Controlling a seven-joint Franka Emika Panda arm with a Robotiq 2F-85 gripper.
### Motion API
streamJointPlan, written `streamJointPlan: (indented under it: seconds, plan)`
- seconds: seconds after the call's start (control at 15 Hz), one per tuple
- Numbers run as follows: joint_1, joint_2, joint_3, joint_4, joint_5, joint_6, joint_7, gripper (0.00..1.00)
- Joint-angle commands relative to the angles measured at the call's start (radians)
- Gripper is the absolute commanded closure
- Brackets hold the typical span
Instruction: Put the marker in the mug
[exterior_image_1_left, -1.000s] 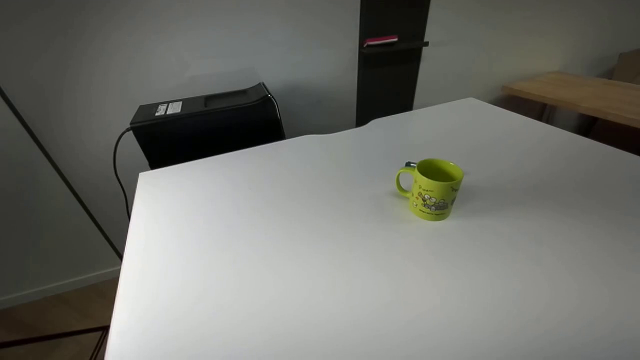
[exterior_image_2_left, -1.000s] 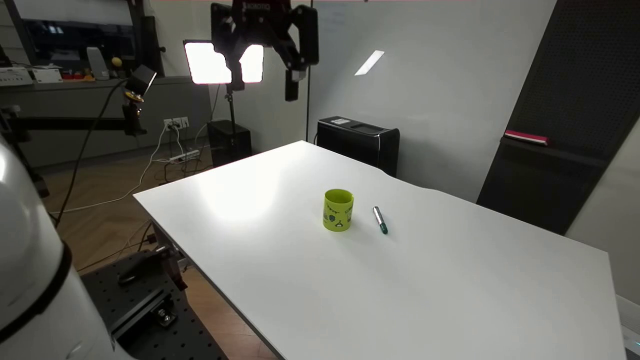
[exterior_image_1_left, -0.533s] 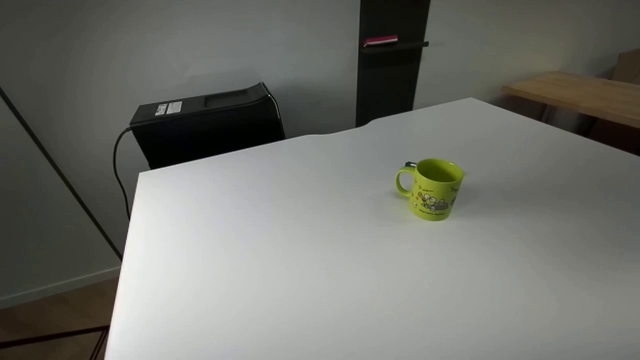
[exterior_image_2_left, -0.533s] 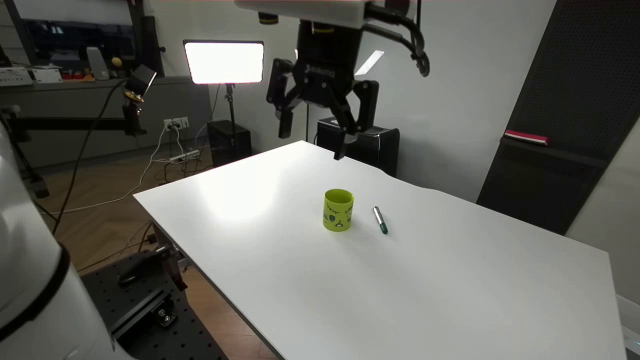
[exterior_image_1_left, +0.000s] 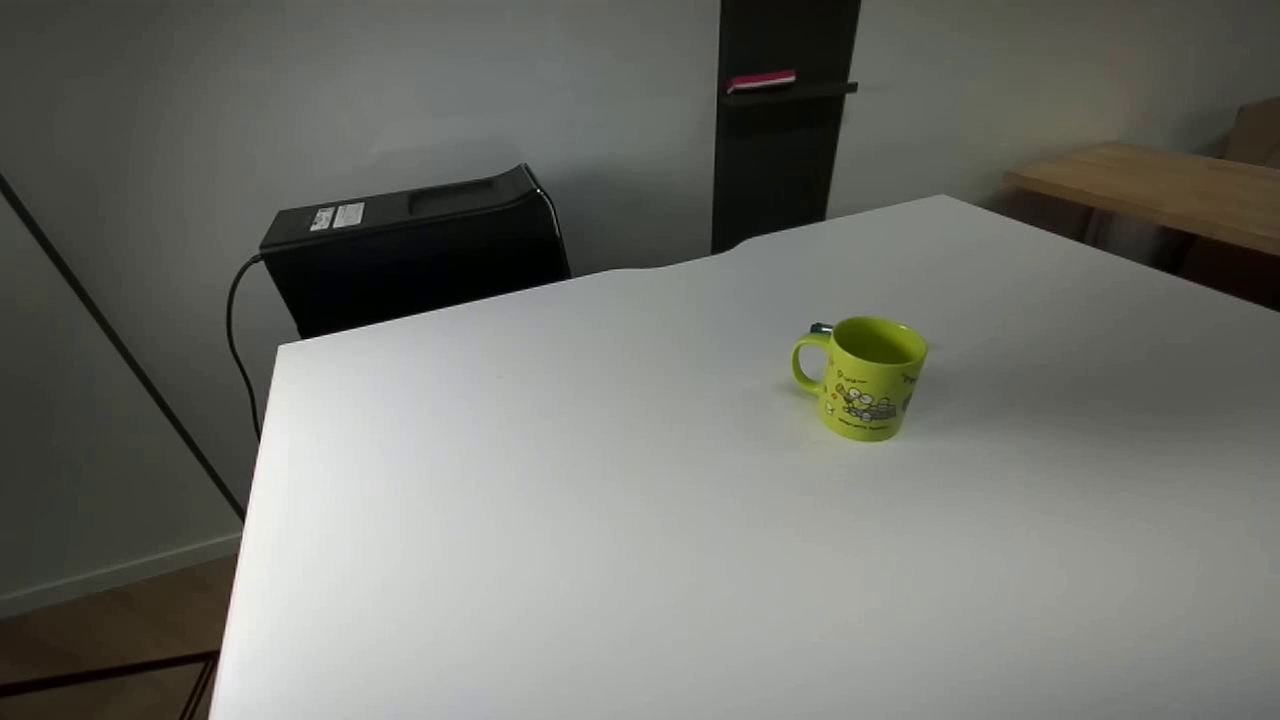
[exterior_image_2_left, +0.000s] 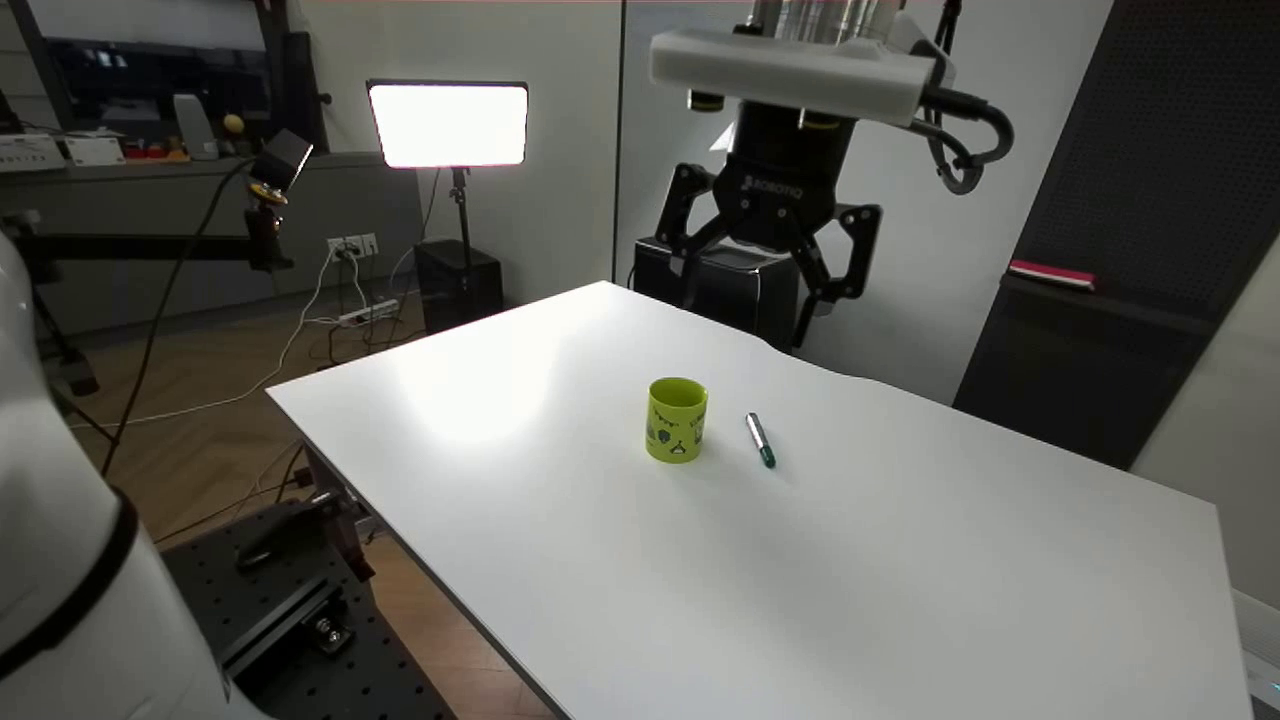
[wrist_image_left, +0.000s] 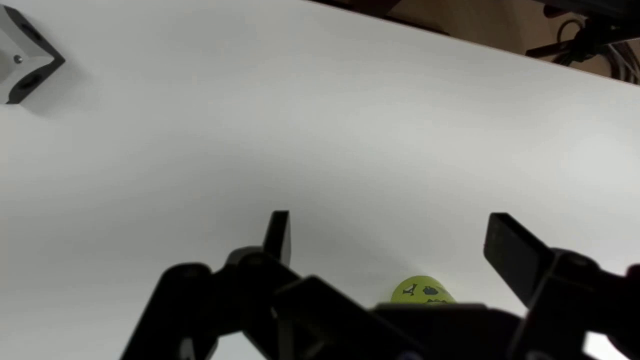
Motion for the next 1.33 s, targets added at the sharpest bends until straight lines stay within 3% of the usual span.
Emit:
streamJointPlan:
  seconds: [0.0,0.2,0.27,1.27]
  plan:
    - [-0.022,0.115,-0.005,0.118,0.007,0.061,-0.068,0.0]
    - [-0.043,0.182,-0.006,0.179,0.022,0.114,-0.108,0.0]
    - [-0.046,0.127,0.011,0.11,0.008,0.113,-0.076,0.0]
    - [-0.049,0.183,0.019,0.121,0.009,0.127,-0.103,0.0]
